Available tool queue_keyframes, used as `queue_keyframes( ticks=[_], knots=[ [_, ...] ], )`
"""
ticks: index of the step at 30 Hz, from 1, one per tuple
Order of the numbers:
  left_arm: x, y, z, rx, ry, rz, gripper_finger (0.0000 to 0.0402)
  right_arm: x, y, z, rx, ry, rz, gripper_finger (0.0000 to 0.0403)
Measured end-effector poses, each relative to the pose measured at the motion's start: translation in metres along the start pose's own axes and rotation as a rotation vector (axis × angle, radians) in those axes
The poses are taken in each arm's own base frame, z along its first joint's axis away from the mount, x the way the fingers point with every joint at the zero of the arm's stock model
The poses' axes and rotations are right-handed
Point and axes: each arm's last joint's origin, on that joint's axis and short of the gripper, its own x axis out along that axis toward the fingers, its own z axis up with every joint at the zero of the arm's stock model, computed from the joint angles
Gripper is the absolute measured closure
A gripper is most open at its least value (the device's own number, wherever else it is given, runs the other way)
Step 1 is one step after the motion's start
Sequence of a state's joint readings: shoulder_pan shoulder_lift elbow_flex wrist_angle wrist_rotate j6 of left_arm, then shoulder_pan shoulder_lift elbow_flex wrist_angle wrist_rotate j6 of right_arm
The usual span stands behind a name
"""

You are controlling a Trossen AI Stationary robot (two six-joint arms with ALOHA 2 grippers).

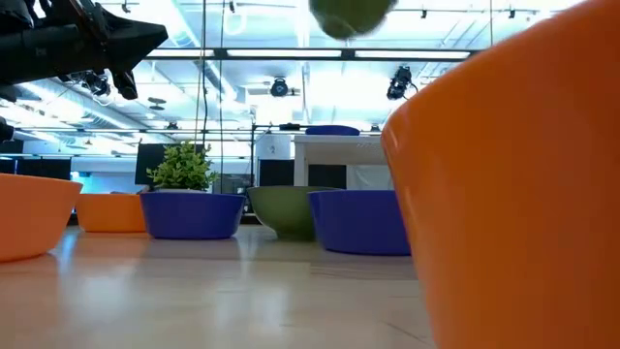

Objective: Pick & Place Mini bowls
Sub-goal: Put the white red patterned bowl on the shelf

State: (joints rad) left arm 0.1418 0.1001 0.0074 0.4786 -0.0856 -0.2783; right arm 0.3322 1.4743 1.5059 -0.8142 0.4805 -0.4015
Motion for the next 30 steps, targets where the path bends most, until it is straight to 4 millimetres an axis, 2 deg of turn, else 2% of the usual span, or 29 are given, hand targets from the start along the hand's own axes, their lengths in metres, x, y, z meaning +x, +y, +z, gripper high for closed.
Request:
queue_keyframes(
  ticks=[6,8,11,15,17,30],
  knots=[
    [0.000,0.000,0.000,0.000,-0.002,0.007,0.0363,-0.011,-0.074,-0.068,0.211,0.266,-0.111,0.0401],
    [0.000,0.000,0.000,0.000,-0.002,0.007,0.0362,-0.009,-0.092,-0.090,0.267,0.330,-0.111,0.0401],
    [0.000,0.000,0.000,0.000,-0.002,0.007,0.0362,0.000,-0.110,-0.122,0.328,0.407,-0.085,0.0401],
    [0.000,0.000,0.000,0.000,-0.002,0.007,0.0362,0.015,-0.119,-0.158,0.375,0.502,-0.088,0.0401],
    [0.000,0.000,0.000,0.000,-0.002,0.007,0.0362,0.020,-0.122,-0.170,0.381,0.529,-0.095,0.0401],
    [0.000,0.000,0.000,-0.006,-0.001,0.007,0.0362,0.035,-0.130,-0.216,0.433,0.587,-0.121,0.0401]
  ],
)
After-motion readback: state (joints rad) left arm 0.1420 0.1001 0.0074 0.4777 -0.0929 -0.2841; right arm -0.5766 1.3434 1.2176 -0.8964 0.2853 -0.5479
